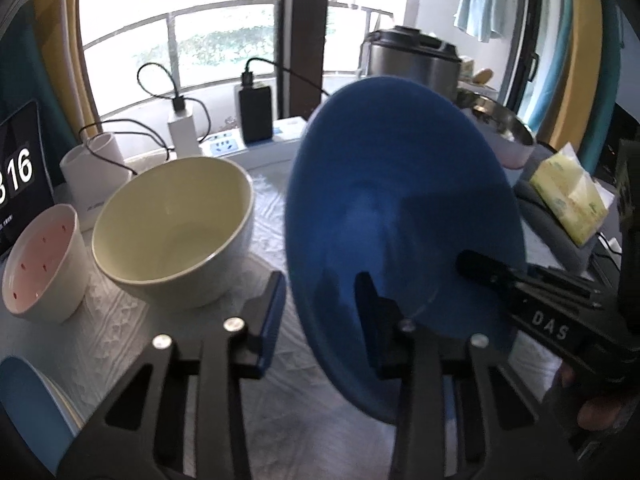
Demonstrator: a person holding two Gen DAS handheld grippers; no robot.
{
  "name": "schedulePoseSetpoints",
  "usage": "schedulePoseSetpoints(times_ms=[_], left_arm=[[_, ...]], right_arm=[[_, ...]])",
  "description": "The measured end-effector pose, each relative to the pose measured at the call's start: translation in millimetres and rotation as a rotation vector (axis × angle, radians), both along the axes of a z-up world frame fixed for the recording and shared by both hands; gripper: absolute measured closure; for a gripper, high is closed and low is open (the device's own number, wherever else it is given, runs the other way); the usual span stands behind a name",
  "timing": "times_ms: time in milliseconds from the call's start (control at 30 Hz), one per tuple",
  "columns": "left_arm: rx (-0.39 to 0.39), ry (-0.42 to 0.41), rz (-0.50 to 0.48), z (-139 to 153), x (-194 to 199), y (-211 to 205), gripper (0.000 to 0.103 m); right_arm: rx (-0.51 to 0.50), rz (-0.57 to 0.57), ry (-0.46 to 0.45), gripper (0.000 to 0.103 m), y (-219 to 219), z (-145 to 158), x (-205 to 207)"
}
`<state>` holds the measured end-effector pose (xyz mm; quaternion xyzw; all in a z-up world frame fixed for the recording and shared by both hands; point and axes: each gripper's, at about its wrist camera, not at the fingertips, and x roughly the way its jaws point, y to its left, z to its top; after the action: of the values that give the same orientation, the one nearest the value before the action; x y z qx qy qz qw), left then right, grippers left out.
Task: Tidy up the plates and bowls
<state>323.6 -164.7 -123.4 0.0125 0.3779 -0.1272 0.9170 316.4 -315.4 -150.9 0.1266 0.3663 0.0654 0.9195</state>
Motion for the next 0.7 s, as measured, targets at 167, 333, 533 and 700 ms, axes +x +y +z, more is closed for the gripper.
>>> schedulePoseSetpoints(times_ms=[167, 333, 533, 700], left_arm=[[-0.008, 0.007, 0.009, 3, -4, 3, 0.07], [-0.011, 0.005, 0.019, 6, -11, 11, 0.075], [-0.023, 0.0, 0.019, 14, -26, 21, 0.076], [-0.034, 0.002, 0.015, 21, -39, 27, 0.076]], right_arm=[[0.001, 0.018, -0.024, 0.08, 10, 10, -6], [-0.005, 0.024, -0.042, 0.08, 14, 19, -13], [0.002, 0.024, -0.051, 0.089, 13, 22, -28], [-0.001, 0.023, -0.073, 0.089, 16, 33, -44]])
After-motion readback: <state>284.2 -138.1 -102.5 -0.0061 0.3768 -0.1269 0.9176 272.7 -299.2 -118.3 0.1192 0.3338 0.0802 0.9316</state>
